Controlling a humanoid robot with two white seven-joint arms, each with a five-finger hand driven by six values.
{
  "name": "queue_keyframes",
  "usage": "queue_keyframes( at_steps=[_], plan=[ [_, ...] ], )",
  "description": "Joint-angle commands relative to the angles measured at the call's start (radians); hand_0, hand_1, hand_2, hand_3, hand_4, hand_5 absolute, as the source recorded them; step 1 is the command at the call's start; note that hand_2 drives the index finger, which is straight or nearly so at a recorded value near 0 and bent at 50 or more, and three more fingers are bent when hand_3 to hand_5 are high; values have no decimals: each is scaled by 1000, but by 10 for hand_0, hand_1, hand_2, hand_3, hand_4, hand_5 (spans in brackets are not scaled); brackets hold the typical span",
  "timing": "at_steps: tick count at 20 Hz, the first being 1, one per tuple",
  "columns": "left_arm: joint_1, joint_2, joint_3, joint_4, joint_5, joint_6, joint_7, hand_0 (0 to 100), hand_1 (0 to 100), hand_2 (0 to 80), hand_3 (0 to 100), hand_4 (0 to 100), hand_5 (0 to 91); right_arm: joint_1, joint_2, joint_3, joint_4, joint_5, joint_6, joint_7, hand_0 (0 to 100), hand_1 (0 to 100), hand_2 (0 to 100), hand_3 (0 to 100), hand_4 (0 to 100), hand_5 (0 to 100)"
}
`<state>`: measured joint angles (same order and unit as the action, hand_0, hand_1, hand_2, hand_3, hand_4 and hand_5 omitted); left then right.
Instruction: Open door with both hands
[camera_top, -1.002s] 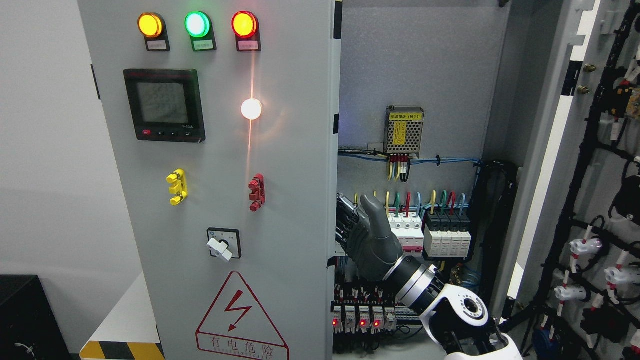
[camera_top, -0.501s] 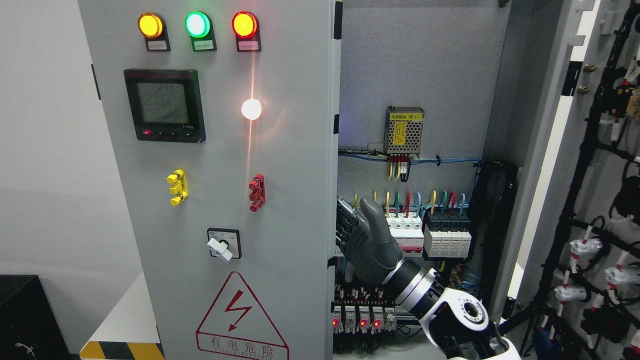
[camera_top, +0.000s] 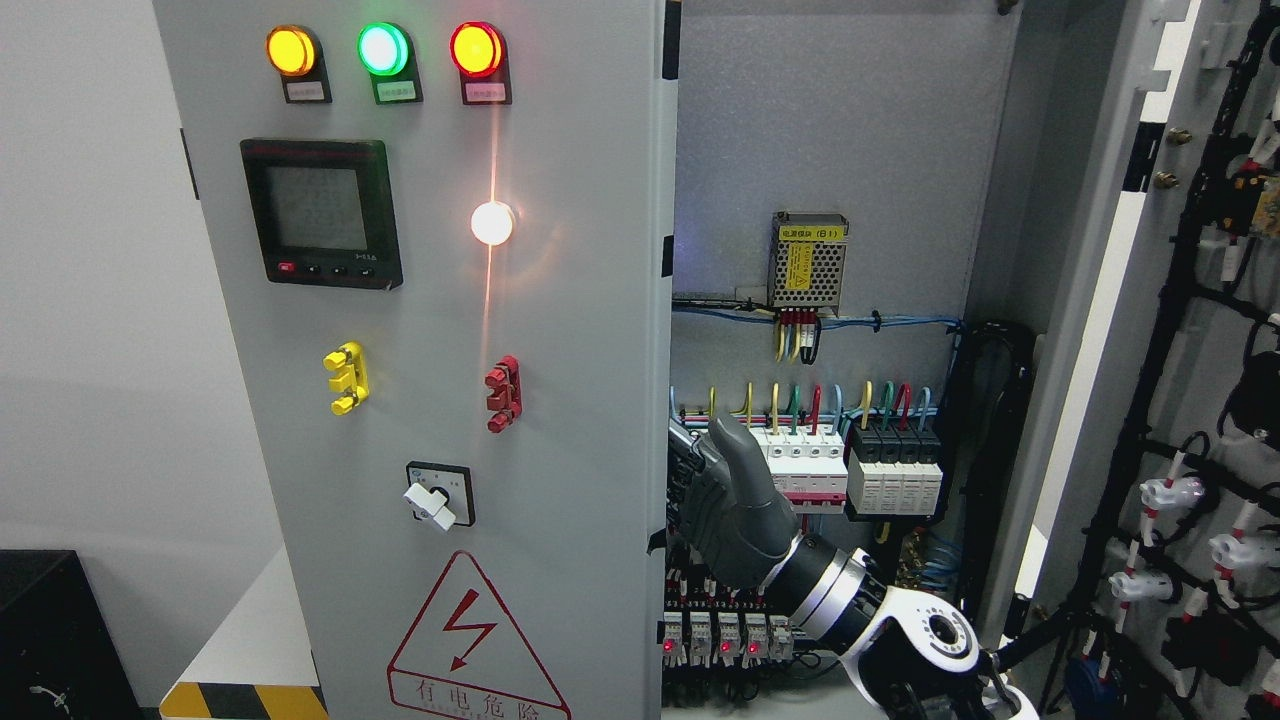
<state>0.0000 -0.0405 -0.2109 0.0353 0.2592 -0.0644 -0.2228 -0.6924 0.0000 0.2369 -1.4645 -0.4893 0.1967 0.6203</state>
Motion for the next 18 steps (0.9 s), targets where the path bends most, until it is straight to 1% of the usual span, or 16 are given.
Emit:
queue_keyframes(
  at_steps=[1,4,6,9,10,14,18],
  plan=[
    [6,-2,2,0,0,0,0,0,0,0,0,0,0,27,9,4,-53,0,1,30,0,0,0,0,0,0],
    [6,-2,1,0,0,0,0,0,0,0,0,0,0,34,11,15,-69,-2,29,33,0,0,0,0,0,0],
    [6,-2,2,0,0,0,0,0,0,0,0,0,0,34,12,15,-69,-3,32,39,0,0,0,0,0,0],
    [6,-2,1,0,0,0,0,0,0,0,0,0,0,48,12,16,-76,-2,33,74,0,0,0,0,0,0],
    [6,-2,1,0,0,0,0,0,0,0,0,0,0,50,12,18,-77,-2,33,79,0,0,0,0,0,0],
    [6,-2,1,0,0,0,0,0,0,0,0,0,0,48,11,42,-82,-2,59,81,0,0,0,0,0,0],
    [6,-2,1,0,0,0,0,0,0,0,0,0,0,48,6,62,-82,-5,61,84,0,0,0,0,0,0]
  ],
)
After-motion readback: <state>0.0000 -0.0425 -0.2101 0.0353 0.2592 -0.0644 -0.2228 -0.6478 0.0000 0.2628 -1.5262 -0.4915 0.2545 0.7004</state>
